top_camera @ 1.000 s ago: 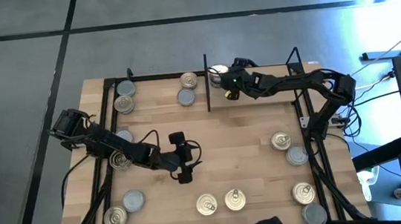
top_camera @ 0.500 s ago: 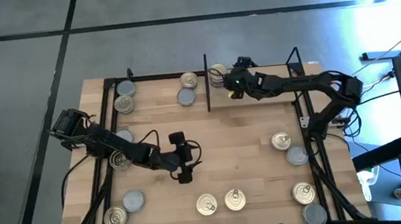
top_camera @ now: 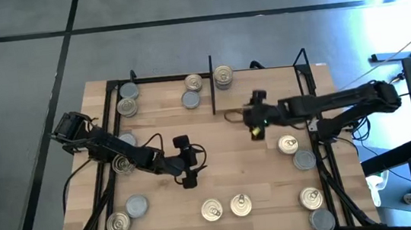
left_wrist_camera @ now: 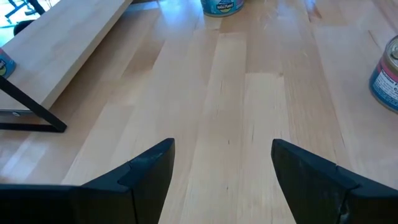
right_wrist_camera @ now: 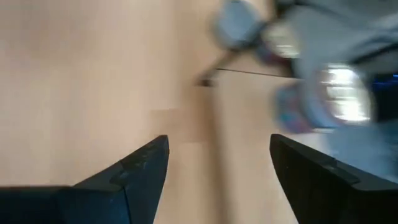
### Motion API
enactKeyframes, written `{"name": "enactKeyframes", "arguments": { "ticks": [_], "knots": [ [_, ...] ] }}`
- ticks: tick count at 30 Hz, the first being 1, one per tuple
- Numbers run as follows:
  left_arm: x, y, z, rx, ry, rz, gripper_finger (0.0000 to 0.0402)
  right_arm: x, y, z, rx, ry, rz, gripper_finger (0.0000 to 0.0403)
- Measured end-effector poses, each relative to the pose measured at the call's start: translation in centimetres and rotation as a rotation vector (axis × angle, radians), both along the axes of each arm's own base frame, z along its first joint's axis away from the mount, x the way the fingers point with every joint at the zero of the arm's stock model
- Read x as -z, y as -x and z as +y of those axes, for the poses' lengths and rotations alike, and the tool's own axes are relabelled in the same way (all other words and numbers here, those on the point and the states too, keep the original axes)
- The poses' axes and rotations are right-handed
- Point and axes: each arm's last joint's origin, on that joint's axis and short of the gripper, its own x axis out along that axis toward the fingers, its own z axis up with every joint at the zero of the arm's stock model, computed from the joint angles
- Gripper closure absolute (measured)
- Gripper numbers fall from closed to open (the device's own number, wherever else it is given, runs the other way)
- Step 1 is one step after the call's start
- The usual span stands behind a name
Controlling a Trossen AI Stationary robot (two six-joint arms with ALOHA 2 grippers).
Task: Stack canned seafood by type on shelf
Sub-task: Put the blue tuna can on the shelf
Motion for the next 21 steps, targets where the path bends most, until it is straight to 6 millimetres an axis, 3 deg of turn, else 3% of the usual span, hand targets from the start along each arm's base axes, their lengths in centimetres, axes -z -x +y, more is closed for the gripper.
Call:
{"name": "enactKeyframes", "arguments": {
  "ticks": [6,12,17,21],
  "knots": [
    [0.0,0.0,0.0,-0.001,0.0,-0.001,0.0137,0.5,0.3,3.9,-0.103,-0.292,-0.002,0.0123],
    [-0.7,-0.4,-0.3,0.021,0.048,-0.064,0.0137,0.8,1.1,7.3,-0.164,-0.423,0.029,0.0123],
    [-2.1,-1.3,-1.9,0.063,0.094,-0.122,0.0137,0.9,1.7,9.6,-0.184,-0.458,0.034,0.0123],
    [-2.8,-2.3,-4.3,0.134,0.078,-0.135,0.0137,1.3,2.1,11.5,-0.189,-0.448,0.027,0.0123]
  ]
}}
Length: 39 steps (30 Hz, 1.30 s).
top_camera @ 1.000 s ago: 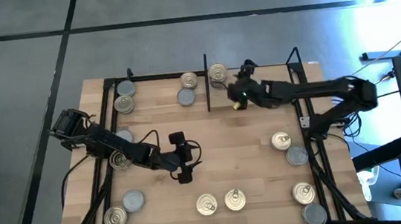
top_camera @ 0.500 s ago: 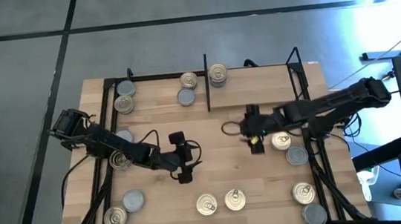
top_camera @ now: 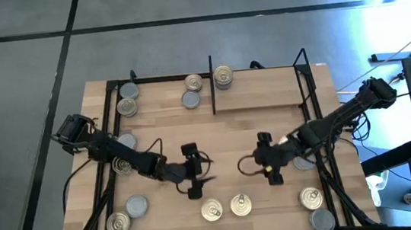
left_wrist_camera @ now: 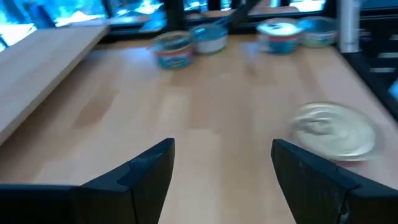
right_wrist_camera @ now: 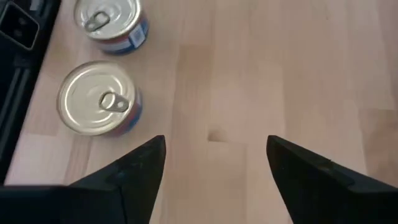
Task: Stack canned seafood by type on shelf
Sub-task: Put the blue tuna can on the shelf
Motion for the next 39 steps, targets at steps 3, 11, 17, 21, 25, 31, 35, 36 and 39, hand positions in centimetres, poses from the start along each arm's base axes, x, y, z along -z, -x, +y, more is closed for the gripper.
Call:
{"name": "enactKeyframes", "arguments": {
  "ticks": [3,11,17,21,25,31,35,36,39],
  "knots": [
    [-0.2,-0.8,-2.2,0.044,-0.005,0.032,0.0137,0.4,0.4,1.6,-0.004,-0.008,-0.002,0.0123],
    [-0.6,-1.9,-8.0,0.09,0.031,0.19,0.0137,2.3,1.9,6.3,-0.009,0.032,-0.019,0.0123],
    [0.6,-1.3,-9.7,0.076,0.085,0.237,0.0137,4.0,2.1,9.0,0.0,0.046,-0.077,0.0123],
    [2.0,-1.3,-9.9,0.049,0.117,0.28,0.0137,5.2,1.8,10.2,0.004,0.031,-0.084,0.0123],
    [3.2,-1.3,-10.0,0.047,0.147,0.325,0.0137,6.3,1.3,10.7,0.019,0.018,-0.073,0.0123],
    [3.6,-0.9,-9.4,0.007,0.114,0.394,0.0137,7.4,1.0,11.1,0.029,0.019,-0.063,0.0123],
    [3.7,-0.6,-8.9,-0.038,0.091,0.443,0.0137,8.0,0.7,11.4,0.032,0.021,-0.068,0.0123],
    [3.8,-0.4,-8.8,-0.048,0.084,0.457,0.0137,8.2,0.6,11.5,0.033,0.02,-0.069,0.0123],
    [3.9,-0.1,-8.5,-0.066,0.064,0.496,0.0137,8.7,0.5,11.6,0.031,0.024,-0.067,0.0123]
  ]
}}
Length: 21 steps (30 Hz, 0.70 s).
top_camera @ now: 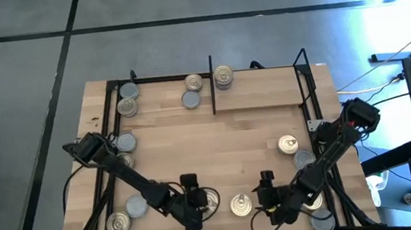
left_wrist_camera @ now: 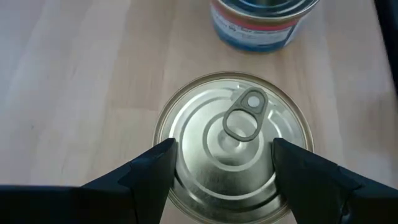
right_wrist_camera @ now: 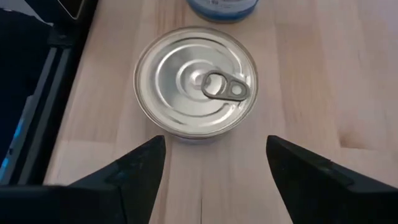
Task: Stack canned seafood by type on shelf
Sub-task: Put the blue tuna can on the shelf
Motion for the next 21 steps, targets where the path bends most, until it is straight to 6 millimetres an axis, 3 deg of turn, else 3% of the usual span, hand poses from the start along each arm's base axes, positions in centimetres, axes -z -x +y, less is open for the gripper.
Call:
{"name": "enactKeyframes", "arguments": {
  "ticks": [15,21],
  "knots": [
    [-2.7,3.5,3.1,-0.104,-0.2,0.203,0.0137,0.6,-0.2,0.1,0.009,0.022,-0.013,0.0123],
    [-4.4,2.2,2.3,-0.114,-0.084,0.056,0.0137,0.4,-0.4,0.2,0.007,0.023,-0.021,0.0123]
  ]
}}
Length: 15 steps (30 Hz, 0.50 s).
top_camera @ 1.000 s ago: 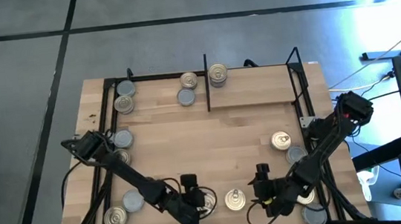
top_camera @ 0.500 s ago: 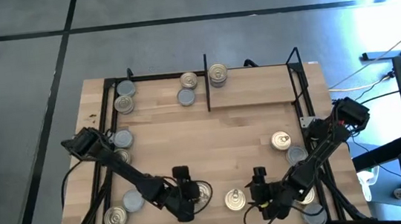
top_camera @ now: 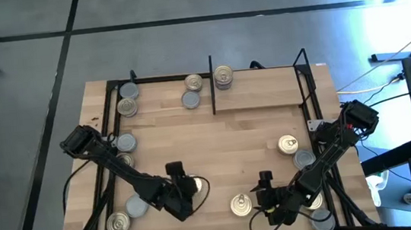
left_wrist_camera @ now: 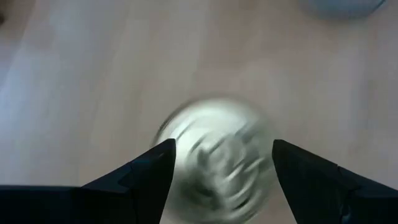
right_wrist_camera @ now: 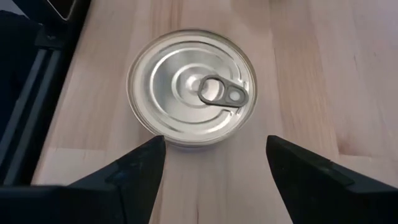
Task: Stack canned seafood by type on shelf
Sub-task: Put the blue tuna can on the shelf
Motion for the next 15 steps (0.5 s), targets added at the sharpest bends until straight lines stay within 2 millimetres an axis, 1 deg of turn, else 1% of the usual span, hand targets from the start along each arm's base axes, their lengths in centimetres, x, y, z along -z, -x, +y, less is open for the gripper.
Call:
{"name": "enactKeyframes", "arguments": {
  "ticks": [3,6,8,11,15],
  "knots": [
    [-1.1,-1.4,-1.0,0.063,0.068,-0.158,0.0137,-0.7,0.0,0.5,-0.016,-0.023,-0.013,0.0125],
    [-1.7,-2.9,-2.1,0.13,0.115,-0.317,0.0137,-1.1,0.1,0.7,-0.031,-0.024,-0.041,0.0143],
    [-1.2,-3.8,-2.6,0.16,0.12,-0.373,0.0137,-1.1,0.3,0.9,-0.025,-0.008,-0.06,0.0166],
    [0.1,-4.7,-3.2,0.203,0.107,-0.413,0.0137,-0.6,-0.1,1.2,-0.007,-0.013,-0.097,0.0212],
    [1.8,-5.5,-3.5,0.223,0.104,-0.415,0.0137,0.5,-0.2,1.3,-0.002,-0.017,-0.103,0.0278]
  ]
}}
